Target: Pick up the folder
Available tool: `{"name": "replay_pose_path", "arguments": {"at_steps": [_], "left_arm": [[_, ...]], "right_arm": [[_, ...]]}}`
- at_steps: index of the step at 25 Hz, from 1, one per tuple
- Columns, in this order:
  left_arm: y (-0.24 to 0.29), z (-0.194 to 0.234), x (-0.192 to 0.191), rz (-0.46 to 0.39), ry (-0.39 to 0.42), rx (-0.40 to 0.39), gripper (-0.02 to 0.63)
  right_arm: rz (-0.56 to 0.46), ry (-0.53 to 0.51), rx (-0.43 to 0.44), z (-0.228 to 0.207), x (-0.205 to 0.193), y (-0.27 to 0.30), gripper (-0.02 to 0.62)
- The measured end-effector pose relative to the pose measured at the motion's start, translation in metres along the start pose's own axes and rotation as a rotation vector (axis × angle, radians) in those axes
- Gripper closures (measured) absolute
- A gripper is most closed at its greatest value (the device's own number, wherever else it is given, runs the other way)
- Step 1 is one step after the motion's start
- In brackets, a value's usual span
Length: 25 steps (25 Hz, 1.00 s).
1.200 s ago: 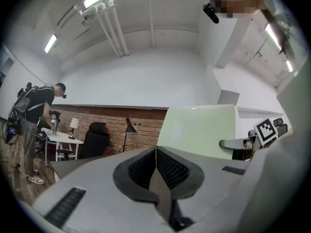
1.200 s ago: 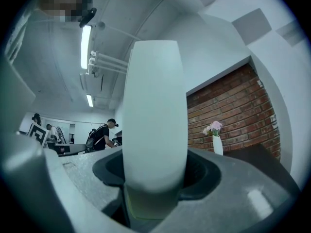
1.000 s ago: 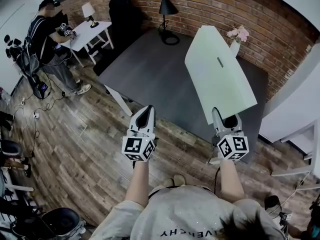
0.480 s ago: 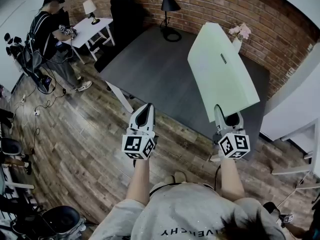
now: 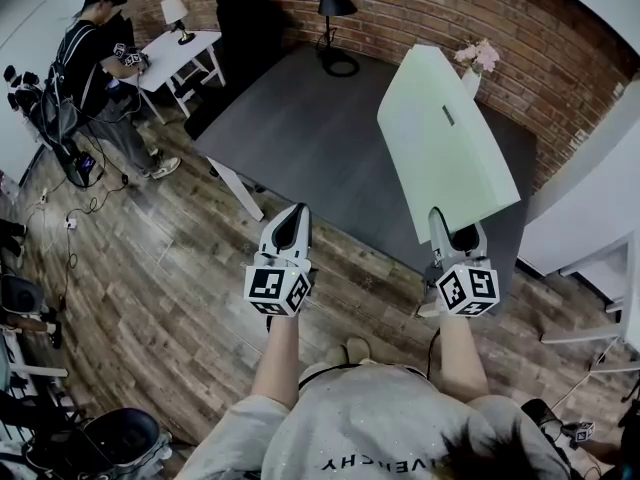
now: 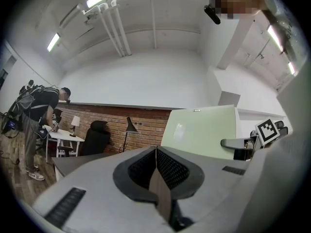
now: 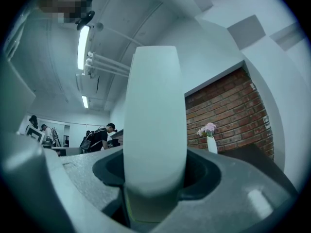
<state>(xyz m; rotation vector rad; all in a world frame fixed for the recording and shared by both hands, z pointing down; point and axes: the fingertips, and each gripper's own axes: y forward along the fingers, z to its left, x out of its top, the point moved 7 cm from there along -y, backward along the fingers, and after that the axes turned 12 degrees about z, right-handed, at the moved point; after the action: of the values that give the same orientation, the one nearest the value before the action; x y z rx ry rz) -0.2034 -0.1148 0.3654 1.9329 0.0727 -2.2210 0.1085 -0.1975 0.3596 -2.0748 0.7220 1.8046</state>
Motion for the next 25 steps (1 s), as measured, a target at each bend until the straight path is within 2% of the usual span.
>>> {"name": "replay_pose_path", "arguments": {"at_steps": [14,25], "left_arm": [[0.002,-0.016,-0.006,0.011,0.002,-0.02,0.603],[0.007,-0.025,-0.008,0.026,0.007,-0.024,0.603]], "right_arm": [[0.013,0.018,-0.032,-0.012,-0.007,-0.014,0.321],[0.025,0.022,-0.025,-0.02,-0.009,-0.015,0.321]]}}
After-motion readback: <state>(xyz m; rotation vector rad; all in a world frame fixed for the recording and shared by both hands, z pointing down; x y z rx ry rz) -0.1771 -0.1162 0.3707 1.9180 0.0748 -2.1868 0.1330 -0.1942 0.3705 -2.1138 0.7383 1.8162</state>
